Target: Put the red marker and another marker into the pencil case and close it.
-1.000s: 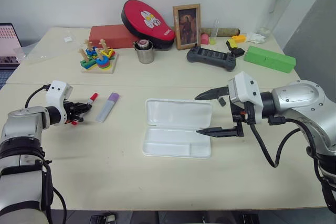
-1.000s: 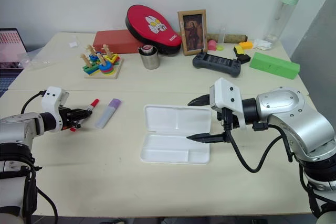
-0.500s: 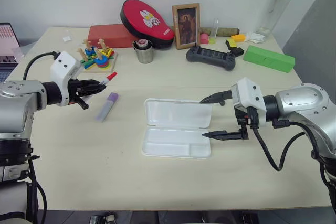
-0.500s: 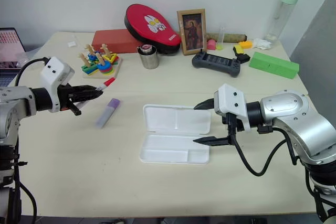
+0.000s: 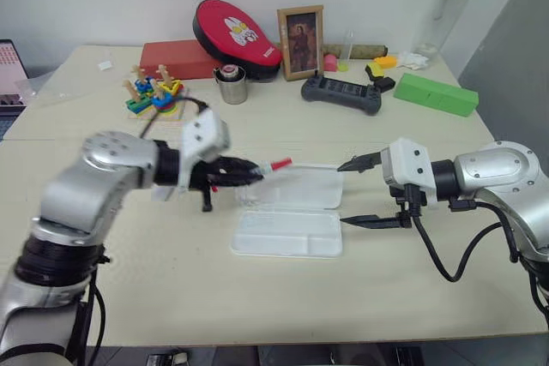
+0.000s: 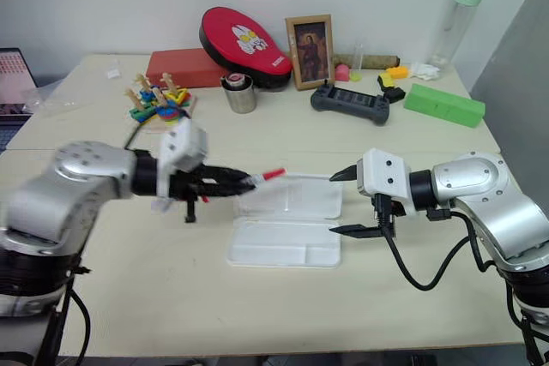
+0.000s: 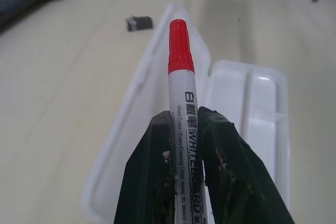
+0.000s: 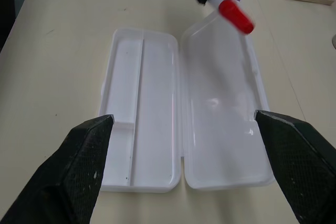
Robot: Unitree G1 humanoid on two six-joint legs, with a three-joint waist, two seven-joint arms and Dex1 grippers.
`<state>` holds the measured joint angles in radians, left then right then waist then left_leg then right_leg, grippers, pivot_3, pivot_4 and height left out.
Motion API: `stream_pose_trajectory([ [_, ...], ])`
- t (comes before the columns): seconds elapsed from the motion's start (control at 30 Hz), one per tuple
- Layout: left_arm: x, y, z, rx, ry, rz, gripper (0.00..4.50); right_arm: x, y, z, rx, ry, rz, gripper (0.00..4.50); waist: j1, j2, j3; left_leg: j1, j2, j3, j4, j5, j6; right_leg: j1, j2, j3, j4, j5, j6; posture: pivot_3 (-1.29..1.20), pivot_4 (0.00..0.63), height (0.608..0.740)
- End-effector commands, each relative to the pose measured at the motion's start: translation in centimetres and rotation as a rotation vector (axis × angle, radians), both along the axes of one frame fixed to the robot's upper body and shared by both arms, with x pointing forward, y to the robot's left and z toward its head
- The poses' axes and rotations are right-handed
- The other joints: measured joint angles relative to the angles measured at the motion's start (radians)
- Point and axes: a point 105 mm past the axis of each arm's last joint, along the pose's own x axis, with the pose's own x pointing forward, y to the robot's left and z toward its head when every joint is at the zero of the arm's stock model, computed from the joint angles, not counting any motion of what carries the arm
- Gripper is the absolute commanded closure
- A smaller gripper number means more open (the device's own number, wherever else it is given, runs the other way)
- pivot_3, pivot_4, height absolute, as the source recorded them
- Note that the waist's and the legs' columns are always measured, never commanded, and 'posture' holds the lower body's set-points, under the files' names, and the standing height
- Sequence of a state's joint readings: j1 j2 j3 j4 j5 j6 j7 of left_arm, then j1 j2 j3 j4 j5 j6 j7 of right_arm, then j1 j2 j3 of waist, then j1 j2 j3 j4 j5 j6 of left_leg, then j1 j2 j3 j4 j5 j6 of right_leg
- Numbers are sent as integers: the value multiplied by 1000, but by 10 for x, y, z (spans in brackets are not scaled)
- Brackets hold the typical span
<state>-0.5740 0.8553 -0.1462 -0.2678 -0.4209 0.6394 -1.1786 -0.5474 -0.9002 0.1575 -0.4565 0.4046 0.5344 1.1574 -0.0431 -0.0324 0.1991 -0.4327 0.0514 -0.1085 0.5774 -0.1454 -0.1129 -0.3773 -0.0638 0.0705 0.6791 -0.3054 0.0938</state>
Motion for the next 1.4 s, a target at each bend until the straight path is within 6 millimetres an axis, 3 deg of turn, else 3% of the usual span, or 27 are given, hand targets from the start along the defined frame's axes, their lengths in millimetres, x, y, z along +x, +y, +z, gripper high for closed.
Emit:
stream_pose_trajectory([
  [0.03,-6,-11,-6,45,-38,-112,4085,-2,0,7,-4,-41,10,0,0,0,0,0,0,0,0,0,0,0,0,0,0,0,0,0,150,740],
  [0.23,-6,-15,-20,88,-51,-169,4085,-2,-1,7,-3,-39,2,0,1,0,0,0,0,0,0,0,0,0,0,0,0,0,0,0,150,740],
  [0.43,3,-32,-44,114,-105,-184,4085,-5,-2,9,-4,-33,-8,0,8,0,0,0,0,0,1,0,0,1,0,0,0,0,0,0,150,740],
  [0.7,5,-45,-55,88,-114,-189,4085,-6,-2,9,-3,-31,-12,0,9,0,0,0,0,-1,1,0,0,1,0,0,0,0,0,0,150,740],
  [0.77,5,-48,-57,85,-109,-192,3383,-6,-2,9,0,-30,-13,0,10,0,0,0,0,-1,1,0,0,1,0,0,0,0,0,0,150,740],
  [1.1,0,-46,-55,73,-93,-202,1613,-6,-1,10,7,-27,-11,0,10,0,0,0,0,-1,1,0,0,2,0,0,0,0,0,0,150,740],
  [1.27,-9,-44,-31,6,-81,-214,524,-3,-2,12,20,-27,-32,0,9,0,0,0,0,-1,1,0,0,2,0,0,0,0,0,0,150,740],
  [1.33,-25,-37,-19,-23,-32,-254,101,-1,-5,14,16,-43,-37,0,8,0,0,0,0,-1,1,0,0,2,0,0,0,0,0,0,150,740],
  [1.4,-39,-29,-11,-37,11,-286,25,1,-7,17,12,-51,-42,0,3,0,0,0,0,-1,1,0,0,1,0,0,0,0,0,0,150,740],
])
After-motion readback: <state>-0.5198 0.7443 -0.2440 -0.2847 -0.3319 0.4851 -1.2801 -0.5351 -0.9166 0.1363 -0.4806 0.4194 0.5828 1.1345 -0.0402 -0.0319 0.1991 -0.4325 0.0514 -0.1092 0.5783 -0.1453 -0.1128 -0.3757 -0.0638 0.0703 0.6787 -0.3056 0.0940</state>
